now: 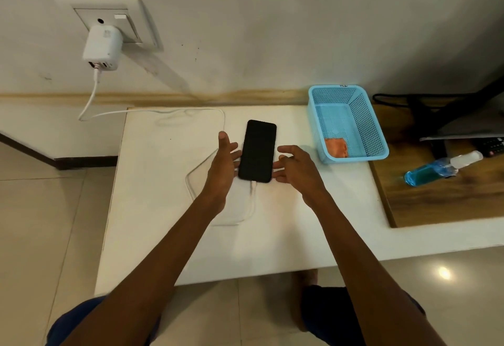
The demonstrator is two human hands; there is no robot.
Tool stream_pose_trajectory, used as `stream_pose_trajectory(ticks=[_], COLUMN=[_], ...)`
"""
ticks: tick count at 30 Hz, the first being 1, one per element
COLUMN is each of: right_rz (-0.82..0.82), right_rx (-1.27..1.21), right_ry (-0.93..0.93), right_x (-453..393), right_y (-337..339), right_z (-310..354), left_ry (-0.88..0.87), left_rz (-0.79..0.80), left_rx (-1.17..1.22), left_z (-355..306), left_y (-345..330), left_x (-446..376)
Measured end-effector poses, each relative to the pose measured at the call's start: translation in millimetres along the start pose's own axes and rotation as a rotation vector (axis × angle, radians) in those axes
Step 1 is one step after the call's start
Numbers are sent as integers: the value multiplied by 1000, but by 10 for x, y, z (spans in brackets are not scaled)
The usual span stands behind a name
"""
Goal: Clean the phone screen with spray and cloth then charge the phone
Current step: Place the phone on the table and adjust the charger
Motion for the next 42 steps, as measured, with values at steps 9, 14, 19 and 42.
stream_pose_trajectory(ticks=[9, 14, 19, 42], right_rz=[72, 172, 146, -17], right_rx=[-243, -269, -36, 540], right_ry=[-61, -37, 207, 429], right_x=[234, 333, 202, -164], right_y=[-435, -614, -476, -284], right_z=[19, 64, 242, 267], left_ry=[-100, -116, -256, -487], left_rz=[-58, -6, -113, -458], left_rx=[-295, -381, -471, -1342], left_z=[-154, -150, -170, 194], left_y=[465, 554, 710, 990], left_x=[-4, -48, -67, -99])
Point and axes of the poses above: each hand's wrist, its own x-axis away from the middle knuckle, its own y-axis out of the back of the hand, z = x × y, the point moved 5 cm from there along -x, towards the middle knuckle, and after that the axes turned 9 degrees about y, right-handed, at the moved point
